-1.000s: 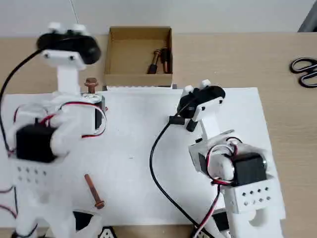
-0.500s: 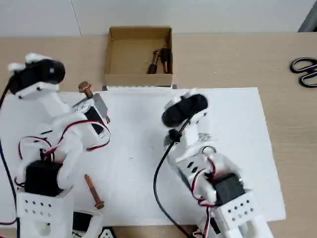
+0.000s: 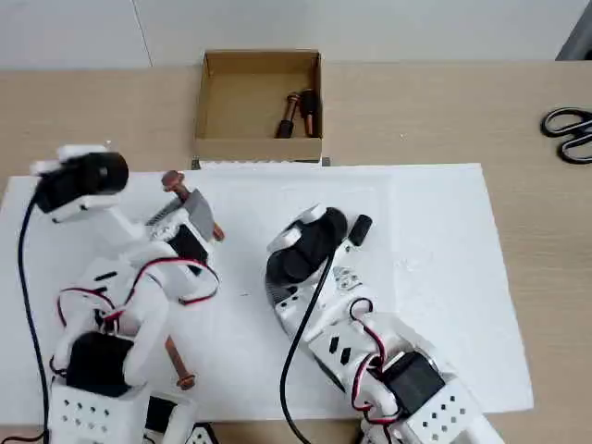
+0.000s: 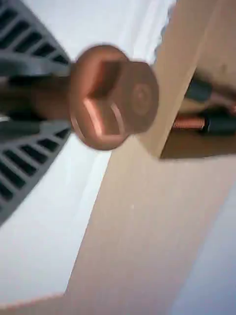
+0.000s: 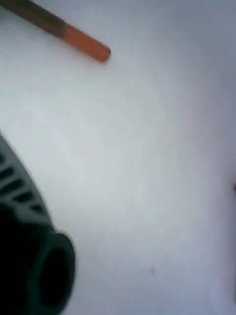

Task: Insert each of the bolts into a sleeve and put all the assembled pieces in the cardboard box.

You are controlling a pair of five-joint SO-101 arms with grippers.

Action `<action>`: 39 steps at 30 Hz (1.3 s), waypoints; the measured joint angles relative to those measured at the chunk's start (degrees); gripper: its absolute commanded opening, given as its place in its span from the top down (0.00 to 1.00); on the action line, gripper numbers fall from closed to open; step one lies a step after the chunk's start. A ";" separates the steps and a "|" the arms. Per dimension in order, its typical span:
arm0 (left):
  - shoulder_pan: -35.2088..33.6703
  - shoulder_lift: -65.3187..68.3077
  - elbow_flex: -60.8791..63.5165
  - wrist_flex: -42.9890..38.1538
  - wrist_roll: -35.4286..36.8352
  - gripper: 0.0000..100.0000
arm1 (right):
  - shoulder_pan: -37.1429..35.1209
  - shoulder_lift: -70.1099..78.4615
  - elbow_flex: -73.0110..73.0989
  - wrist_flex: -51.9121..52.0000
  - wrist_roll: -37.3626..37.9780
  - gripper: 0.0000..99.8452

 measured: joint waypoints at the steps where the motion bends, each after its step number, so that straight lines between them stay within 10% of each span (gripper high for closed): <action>1: 1.23 -0.79 1.05 -0.70 0.97 1.00 | -0.70 0.00 0.00 -0.09 0.00 1.00; 39: 10.99 -6.77 6.33 2.11 2.37 1.00 | -2.90 0.00 0.00 -6.33 1.58 1.00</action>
